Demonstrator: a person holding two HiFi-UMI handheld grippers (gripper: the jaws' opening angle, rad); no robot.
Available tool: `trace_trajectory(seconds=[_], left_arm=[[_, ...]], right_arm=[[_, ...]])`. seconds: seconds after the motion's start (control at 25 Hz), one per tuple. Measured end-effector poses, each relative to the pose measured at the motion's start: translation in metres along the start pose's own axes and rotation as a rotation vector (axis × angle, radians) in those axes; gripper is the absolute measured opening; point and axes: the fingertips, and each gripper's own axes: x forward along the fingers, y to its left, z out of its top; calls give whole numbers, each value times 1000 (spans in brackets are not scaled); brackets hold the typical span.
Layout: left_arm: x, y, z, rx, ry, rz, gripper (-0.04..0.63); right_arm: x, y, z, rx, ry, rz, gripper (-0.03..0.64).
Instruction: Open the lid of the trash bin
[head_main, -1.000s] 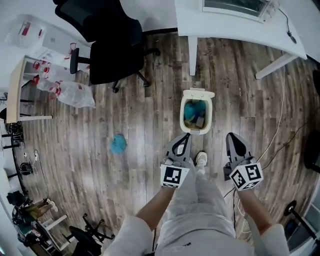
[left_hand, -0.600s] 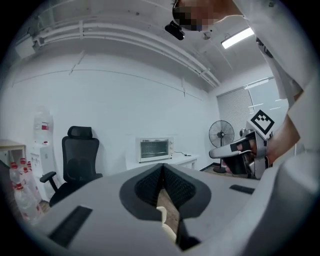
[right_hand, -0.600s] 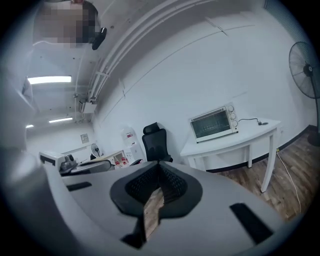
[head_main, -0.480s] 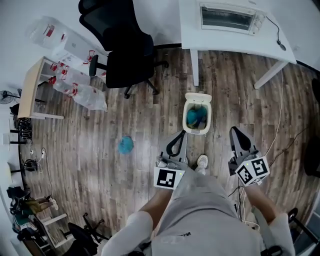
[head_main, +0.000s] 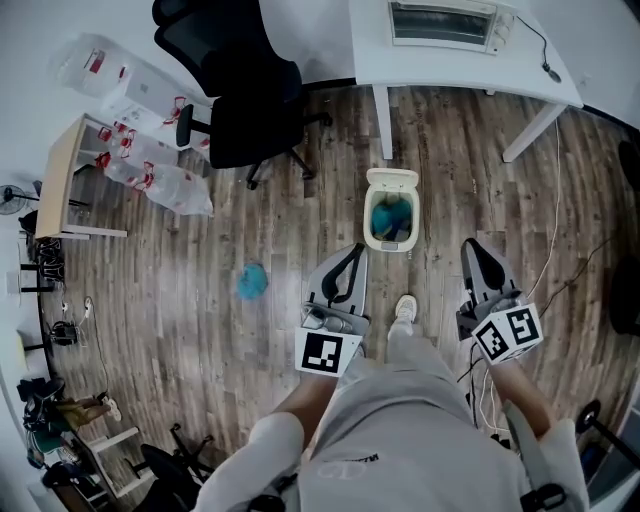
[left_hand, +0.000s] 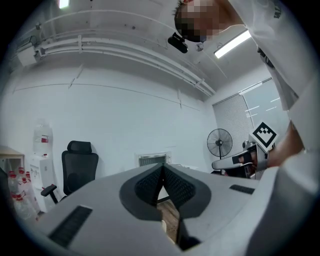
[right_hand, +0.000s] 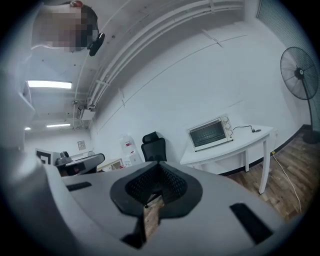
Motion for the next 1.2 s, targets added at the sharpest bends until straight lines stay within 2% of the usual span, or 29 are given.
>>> trace_trajectory(seconds=[0.2, 0.36, 0.8, 1.0, 1.2], left_arm=[[-41, 3, 2, 1, -29, -24, -3], [-89, 14, 0, -14, -36, -43, -3], [-235, 39, 9, -40, -84, -77, -3], [-257, 25, 3, -47, -75, -118, -3], [-271, -2, 3, -62, -73, -146, -2]], right_arm=[[-18, 34, -4, -24, -25, -30, 17], [-42, 68, -8, -21, -63, -91, 17], [-119, 201, -51, -58, -86, -152, 17], [-143, 223, -55, -82, -89, -171, 17], [-174, 224, -59, -91, -98, -192, 17]])
